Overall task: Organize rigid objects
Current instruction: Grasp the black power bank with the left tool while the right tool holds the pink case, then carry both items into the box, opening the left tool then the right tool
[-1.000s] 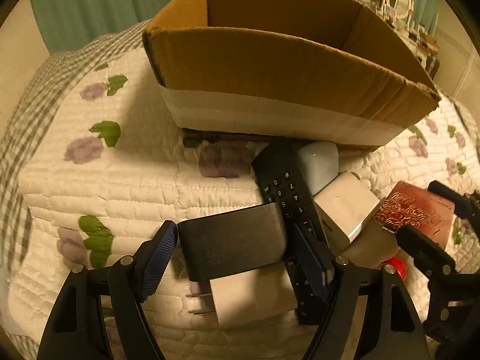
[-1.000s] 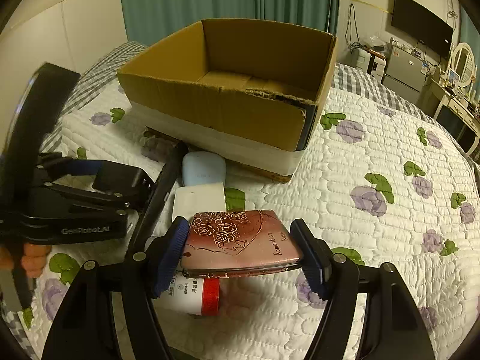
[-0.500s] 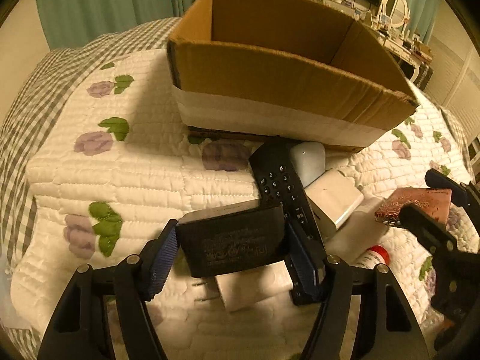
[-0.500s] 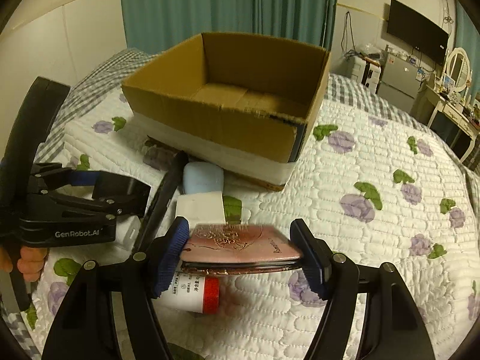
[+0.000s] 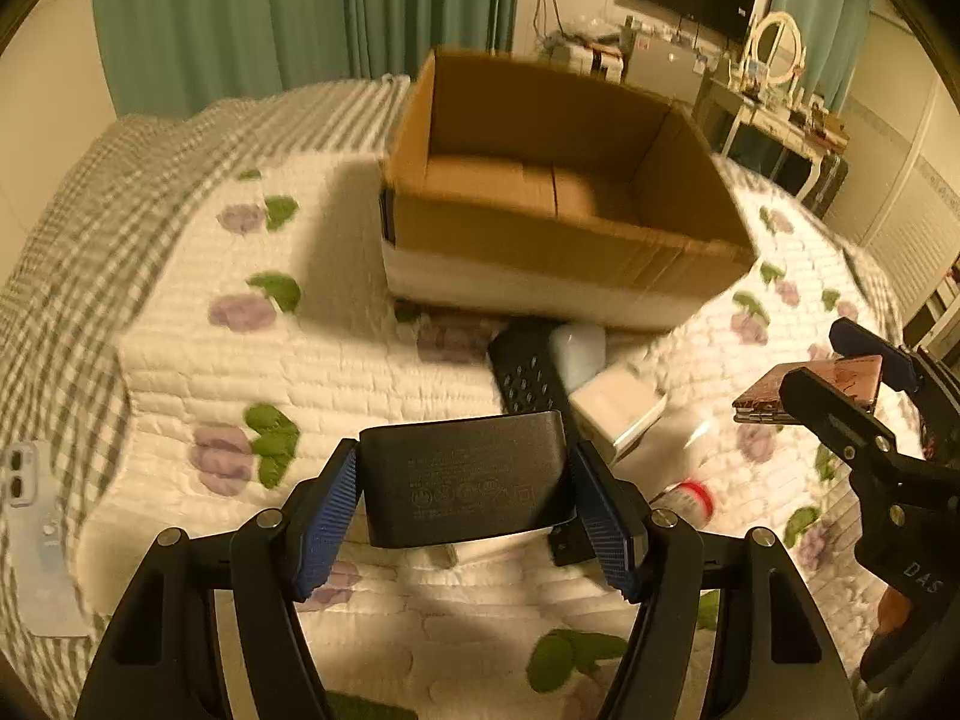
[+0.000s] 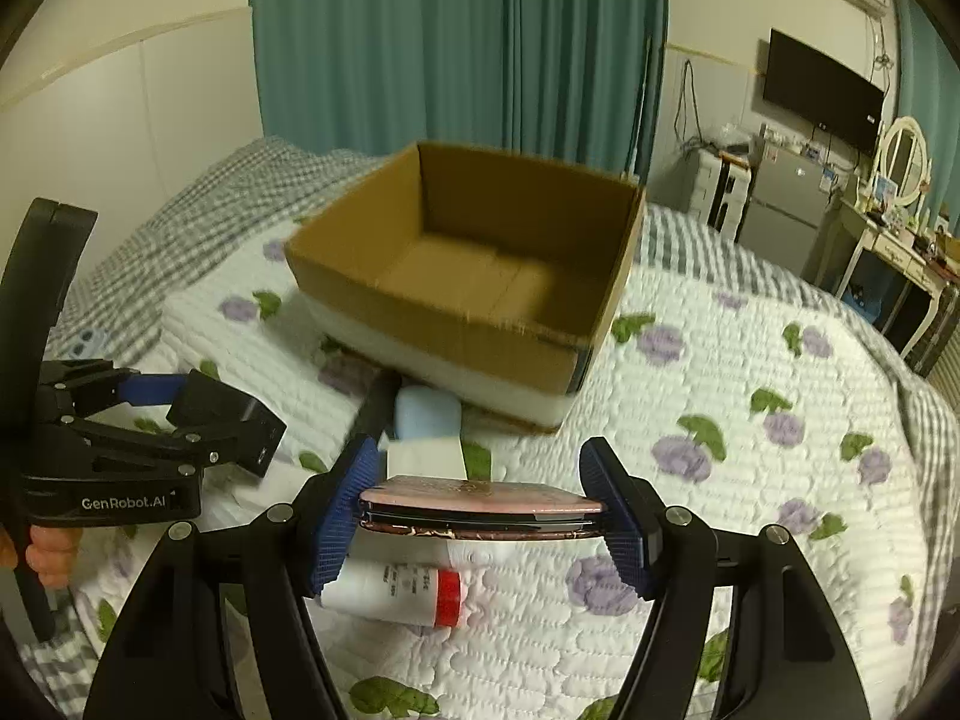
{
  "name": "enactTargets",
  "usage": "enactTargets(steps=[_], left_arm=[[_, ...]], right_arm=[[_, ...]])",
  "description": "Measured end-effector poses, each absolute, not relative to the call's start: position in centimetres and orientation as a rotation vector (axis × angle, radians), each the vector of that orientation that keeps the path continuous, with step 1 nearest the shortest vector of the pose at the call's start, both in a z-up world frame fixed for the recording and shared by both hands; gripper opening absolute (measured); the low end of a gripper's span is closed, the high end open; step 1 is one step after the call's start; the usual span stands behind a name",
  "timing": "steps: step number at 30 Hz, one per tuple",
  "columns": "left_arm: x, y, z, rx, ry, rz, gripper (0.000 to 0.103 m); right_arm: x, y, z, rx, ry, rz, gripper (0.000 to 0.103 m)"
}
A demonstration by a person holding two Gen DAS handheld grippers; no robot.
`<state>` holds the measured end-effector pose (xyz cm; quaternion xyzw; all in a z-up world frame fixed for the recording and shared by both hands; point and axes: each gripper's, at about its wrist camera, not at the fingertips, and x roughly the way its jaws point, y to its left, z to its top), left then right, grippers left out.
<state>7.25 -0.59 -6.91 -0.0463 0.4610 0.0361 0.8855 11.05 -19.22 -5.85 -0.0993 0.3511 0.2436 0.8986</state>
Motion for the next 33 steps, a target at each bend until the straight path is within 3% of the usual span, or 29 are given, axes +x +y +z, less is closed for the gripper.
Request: enactTargets(steps=[10, 15, 30, 32, 33], left_arm=[[9.0, -0.9, 2.3, -0.089, 0.773, 0.025, 0.070], [13.4, -1.2, 4.0, -0.041, 0.725, 0.028, 0.069], [25.3, -1.4, -2.4, 0.012, 0.773, -0.023, 0.068], [25.8, -1.5, -3.1, 0.024, 0.750, -0.021, 0.053], [25.9, -1.5, -3.1, 0.028, 0.744, -0.026, 0.052]], right_arm=[[12.6, -18.2, 0.6, -0.233, 0.602, 0.519, 0.070], [16.0, -17.4, 3.2, -0.239, 0.540, 0.528, 0.070], [26.7, -16.9, 0.3, -0.171, 0.550, 0.467, 0.070], [27.2, -16.8, -0.4, -0.171, 0.561, 0.470, 0.070], [27.5, -16.8, -0.7, -0.171, 0.567, 0.470, 0.070]])
